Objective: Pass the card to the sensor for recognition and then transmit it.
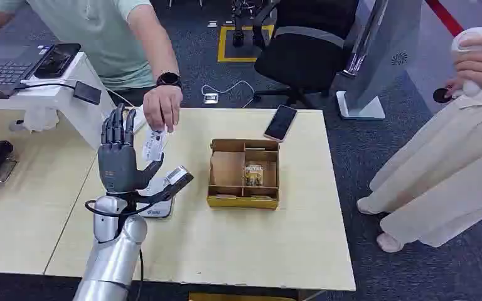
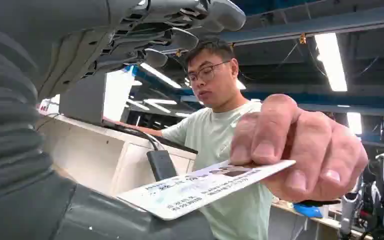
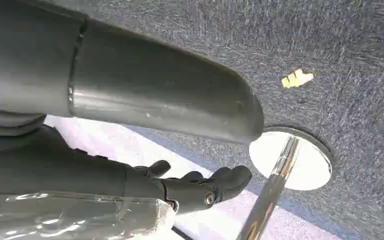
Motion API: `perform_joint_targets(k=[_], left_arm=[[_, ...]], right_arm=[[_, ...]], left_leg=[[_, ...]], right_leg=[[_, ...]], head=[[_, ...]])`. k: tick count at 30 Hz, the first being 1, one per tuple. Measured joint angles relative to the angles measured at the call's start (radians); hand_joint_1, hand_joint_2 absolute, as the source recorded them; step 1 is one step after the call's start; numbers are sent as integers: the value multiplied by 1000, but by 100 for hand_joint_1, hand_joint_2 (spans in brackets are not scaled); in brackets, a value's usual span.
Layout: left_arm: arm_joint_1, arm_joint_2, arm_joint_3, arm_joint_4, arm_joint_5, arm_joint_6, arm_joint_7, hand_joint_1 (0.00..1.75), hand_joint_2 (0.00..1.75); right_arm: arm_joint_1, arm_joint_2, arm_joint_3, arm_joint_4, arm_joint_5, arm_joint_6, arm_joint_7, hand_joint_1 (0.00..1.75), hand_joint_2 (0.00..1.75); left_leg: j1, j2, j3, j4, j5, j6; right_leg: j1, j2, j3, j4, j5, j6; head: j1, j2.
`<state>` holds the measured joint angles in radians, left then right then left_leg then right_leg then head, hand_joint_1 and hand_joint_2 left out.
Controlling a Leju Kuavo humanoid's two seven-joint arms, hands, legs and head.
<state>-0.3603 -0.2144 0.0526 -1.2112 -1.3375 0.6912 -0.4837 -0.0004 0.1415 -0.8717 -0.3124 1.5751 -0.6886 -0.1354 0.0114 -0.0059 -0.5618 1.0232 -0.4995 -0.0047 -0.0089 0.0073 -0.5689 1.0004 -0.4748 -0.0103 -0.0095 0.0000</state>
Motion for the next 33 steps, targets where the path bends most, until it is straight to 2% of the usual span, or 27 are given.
perform_joint_targets(k=[2,3,4,5,15,33], left_arm=[[0,-2,0,0,3,0,-7,0,175],[0,-3,0,0,8,0,-13,56,175],[0,-4,0,0,13,0,-20,168,175],[0,-5,0,0,15,0,-24,175,175],[0,-8,0,0,30,0,-69,175,175],[-3,-15,1,0,32,0,-72,175,175]], right_arm=[[0,0,0,0,0,0,0,0,0],[0,1,0,0,0,0,0,0,0],[0,1,0,0,0,0,0,0,0],[0,1,0,0,0,0,0,0,0],[0,1,0,0,0,0,-5,0,0],[0,1,0,0,0,0,-5,0,0]], left_leg=[[0,0,0,0,0,0],[0,0,0,0,0,0],[0,0,0,0,0,0],[0,0,0,0,0,0],[0,0,0,0,0,0],[0,0,0,0,0,0]], right_leg=[[0,0,0,0,0,0],[0,0,0,0,0,0],[0,0,0,0,0,0],[0,0,0,0,0,0],[0,0,0,0,0,0],[0,0,0,0,0,0]], head=[[0,0],[0,0],[0,0],[0,0],[0,0],[0,0]])
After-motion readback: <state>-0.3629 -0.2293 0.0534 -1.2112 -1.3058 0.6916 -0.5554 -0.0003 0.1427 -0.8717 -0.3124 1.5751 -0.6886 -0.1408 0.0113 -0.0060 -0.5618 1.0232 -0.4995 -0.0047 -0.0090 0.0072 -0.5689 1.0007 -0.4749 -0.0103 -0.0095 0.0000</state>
